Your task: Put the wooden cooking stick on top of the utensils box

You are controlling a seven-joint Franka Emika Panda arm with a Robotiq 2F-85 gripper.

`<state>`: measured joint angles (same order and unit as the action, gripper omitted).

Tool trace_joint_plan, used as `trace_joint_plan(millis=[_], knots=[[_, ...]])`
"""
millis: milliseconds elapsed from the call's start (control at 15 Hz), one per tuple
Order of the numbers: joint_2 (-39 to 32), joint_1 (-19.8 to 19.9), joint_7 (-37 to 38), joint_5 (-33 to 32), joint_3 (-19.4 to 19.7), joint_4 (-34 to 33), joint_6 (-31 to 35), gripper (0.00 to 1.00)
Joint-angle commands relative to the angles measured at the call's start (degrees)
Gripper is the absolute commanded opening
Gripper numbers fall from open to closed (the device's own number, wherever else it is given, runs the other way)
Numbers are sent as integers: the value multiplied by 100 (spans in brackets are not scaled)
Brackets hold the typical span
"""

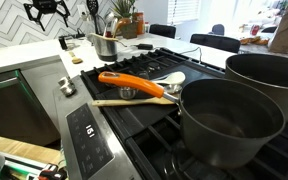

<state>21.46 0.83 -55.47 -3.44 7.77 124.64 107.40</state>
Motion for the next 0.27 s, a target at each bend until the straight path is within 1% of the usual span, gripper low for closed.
trace_joint_plan(millis=[0,200], knots=[[9,-32,14,-11,27,-26,-11,100],[-51,-64,52,-14,-52,-59,-8,100]])
